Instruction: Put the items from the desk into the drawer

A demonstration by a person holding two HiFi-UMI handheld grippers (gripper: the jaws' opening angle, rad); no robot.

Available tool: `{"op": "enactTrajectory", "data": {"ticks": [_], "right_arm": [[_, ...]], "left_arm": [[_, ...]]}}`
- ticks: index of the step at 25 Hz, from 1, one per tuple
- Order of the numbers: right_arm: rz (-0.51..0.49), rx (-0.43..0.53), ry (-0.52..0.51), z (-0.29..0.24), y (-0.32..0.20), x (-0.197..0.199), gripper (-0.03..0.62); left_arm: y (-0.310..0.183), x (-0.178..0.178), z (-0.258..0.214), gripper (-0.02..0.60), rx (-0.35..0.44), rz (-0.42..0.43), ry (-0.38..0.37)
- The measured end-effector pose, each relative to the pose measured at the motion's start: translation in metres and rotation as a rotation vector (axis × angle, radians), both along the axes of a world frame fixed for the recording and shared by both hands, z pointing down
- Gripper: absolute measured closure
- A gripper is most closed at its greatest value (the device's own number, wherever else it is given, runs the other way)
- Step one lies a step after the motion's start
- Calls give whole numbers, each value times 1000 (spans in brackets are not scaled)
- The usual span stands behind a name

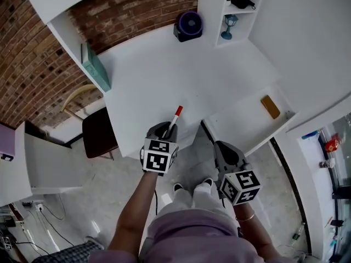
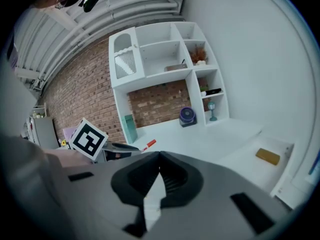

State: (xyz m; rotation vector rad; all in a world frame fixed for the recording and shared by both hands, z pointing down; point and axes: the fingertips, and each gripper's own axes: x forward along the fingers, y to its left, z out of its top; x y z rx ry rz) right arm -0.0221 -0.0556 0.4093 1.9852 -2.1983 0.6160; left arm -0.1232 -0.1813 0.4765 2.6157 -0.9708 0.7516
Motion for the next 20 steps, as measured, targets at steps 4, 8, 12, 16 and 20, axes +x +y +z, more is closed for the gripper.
{"op": "enactTrajectory", "data": {"ticks": [4, 8, 12, 16, 20], "right_arm": [[37, 5, -5, -3, 9, 29, 589], [74, 5, -12, -1, 19, 56, 589], [115, 4, -18, 1, 29, 85, 589], [156, 12, -19, 0, 38, 112, 589], [191, 14, -23, 1, 49, 140, 589]], "left_arm": [[9, 36, -3, 515, -1, 44, -3], [16, 70, -2, 514, 0, 87, -7], [25, 105, -1, 515, -1, 131, -16], [32, 137, 0, 514, 2, 171, -22], [39, 170, 1, 514, 6, 205, -26]]}}
